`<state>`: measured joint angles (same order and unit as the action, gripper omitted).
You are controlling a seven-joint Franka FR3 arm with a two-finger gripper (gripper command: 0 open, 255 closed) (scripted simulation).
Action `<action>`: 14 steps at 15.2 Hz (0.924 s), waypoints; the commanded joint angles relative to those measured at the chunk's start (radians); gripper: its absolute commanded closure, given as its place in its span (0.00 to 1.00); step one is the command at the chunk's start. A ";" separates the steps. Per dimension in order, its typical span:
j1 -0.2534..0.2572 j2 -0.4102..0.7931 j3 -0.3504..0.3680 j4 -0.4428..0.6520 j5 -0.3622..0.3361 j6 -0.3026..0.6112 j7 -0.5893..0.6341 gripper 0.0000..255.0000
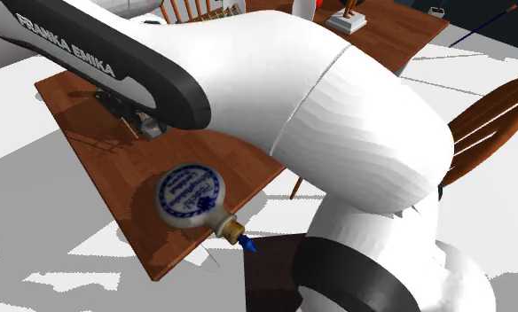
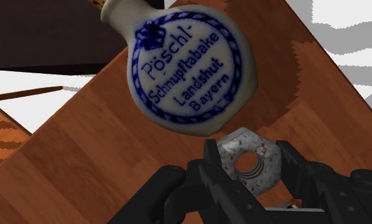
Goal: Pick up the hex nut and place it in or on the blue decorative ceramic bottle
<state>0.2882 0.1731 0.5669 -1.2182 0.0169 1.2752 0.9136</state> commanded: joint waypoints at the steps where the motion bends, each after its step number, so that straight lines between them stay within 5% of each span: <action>1: -0.040 -0.123 -0.005 -0.143 0.065 0.035 -0.025 1.00; 7: -0.058 -0.397 -0.046 -0.400 0.198 0.050 -0.076 1.00; 14: -0.053 -0.437 -0.052 -0.534 0.212 0.145 -0.101 1.00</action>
<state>0.2349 -0.2579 0.5164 -1.7335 0.2267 1.4078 0.8160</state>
